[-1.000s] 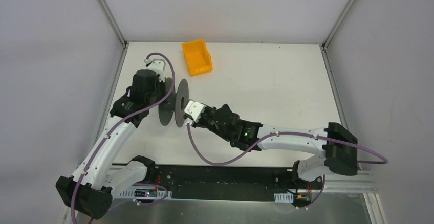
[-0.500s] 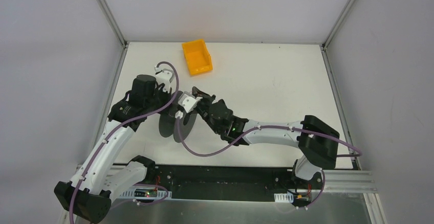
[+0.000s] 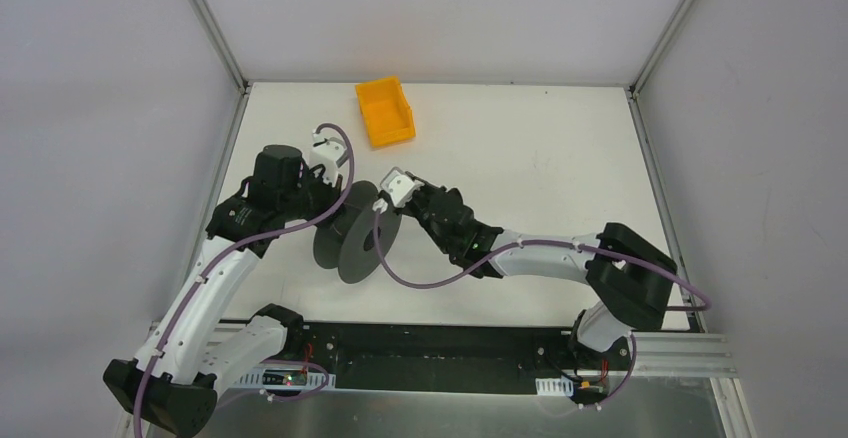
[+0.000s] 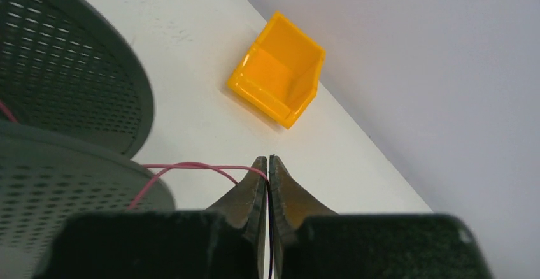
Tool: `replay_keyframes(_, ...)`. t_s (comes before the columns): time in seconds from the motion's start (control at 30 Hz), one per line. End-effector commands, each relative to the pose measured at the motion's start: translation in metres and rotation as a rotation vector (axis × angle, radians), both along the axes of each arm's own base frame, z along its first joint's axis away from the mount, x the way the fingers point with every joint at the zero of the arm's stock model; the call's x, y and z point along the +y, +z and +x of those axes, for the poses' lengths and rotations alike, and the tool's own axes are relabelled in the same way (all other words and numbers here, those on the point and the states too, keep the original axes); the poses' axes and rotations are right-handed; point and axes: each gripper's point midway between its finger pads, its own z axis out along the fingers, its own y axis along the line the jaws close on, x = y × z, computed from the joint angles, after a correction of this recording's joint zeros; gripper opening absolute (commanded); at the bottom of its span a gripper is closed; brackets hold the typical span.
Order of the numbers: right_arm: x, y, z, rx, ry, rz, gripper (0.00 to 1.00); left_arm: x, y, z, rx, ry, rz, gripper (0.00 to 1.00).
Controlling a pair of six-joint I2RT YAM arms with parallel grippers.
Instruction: Wrap the cables
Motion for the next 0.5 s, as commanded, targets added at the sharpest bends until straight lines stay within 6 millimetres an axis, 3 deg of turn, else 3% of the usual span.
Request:
replay_keyframes(0.0, -0.034, 0.027, 0.015, 0.03, -0.081, 0.181, 0.06, -0.007, 0.026, -0.01, -0.058, -0.082, -0.026, 0.0)
replay_keyframes(0.2, -0.053, 0.0, 0.013, 0.122, -0.1, 0.225, 0.06, -0.011, 0.043, -0.013, -0.071, -0.088, -0.068, 0.0)
replay_keyframes(0.47, -0.056, -0.041, 0.005, 0.251, -0.101, 0.292, 0.05, -0.02, 0.073, -0.016, -0.106, -0.092, -0.149, 0.0)
